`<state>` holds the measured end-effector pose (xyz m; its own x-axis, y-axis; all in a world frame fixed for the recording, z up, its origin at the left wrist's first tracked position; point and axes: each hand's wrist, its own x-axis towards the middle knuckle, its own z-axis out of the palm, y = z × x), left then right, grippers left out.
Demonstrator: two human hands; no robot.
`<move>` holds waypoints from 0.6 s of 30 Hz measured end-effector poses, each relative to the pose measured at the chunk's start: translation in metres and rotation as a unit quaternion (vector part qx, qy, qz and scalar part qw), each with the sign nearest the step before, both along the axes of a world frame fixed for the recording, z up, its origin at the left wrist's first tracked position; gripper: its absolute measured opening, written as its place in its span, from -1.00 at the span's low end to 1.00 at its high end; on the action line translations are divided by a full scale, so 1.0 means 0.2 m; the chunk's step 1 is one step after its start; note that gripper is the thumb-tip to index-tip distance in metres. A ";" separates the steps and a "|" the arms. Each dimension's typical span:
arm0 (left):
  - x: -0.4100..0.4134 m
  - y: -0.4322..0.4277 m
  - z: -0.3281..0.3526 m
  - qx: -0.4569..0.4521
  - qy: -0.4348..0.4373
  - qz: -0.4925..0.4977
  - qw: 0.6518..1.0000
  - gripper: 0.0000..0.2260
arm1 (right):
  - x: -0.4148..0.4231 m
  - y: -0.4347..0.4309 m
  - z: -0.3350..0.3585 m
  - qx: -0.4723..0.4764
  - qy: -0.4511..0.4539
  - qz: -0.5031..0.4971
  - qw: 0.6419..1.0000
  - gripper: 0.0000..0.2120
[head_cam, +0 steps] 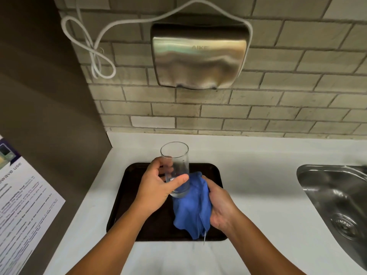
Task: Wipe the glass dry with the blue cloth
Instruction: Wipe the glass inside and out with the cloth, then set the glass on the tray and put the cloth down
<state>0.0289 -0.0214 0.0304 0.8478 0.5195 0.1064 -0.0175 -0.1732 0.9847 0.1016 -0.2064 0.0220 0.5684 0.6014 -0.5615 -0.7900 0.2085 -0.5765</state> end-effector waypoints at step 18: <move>0.05 0.13 -0.49 0.047 0.102 0.057 0.992 -0.44 | -0.06 -0.28 -0.09 -0.025 -0.066 -0.008 0.997 -0.45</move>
<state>0.0392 0.0052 -0.0682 0.7928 0.6094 -0.0084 0.2049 -0.2536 0.9454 0.0900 -0.2623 0.0048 0.6482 0.5655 -0.5099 -0.7035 0.1885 -0.6853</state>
